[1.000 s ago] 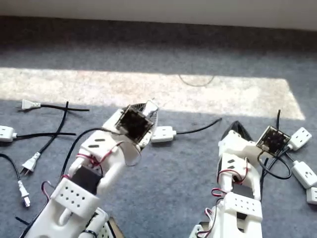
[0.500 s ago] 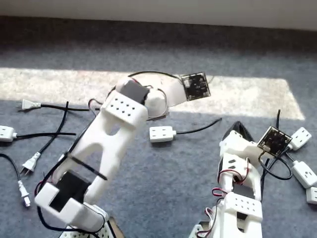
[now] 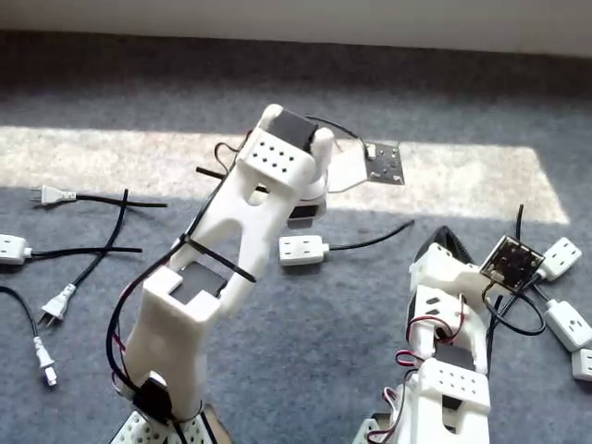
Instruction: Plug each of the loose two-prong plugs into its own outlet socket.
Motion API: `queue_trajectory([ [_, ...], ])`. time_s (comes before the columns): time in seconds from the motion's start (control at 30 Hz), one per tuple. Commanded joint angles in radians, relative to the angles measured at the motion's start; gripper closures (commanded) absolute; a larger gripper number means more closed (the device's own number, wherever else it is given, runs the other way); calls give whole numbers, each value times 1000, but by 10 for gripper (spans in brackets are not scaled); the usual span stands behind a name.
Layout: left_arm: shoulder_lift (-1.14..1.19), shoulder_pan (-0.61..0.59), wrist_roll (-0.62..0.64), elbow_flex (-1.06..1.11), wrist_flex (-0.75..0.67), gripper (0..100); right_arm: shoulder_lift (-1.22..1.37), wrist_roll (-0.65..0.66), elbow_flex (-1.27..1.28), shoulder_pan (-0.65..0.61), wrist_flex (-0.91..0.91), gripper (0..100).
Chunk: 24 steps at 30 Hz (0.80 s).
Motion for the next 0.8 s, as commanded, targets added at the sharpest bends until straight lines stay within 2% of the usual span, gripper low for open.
queue_trajectory([
  [0.0,2,-7,46,-18,15,993,1,-3,-1,5,-7,989],
  [0.47,2,-41,46,151,15,993,1,-3,-1,5,-8,989],
  [0.77,4,-42,48,159,-25,993,1,-3,-1,5,-8,989],
])
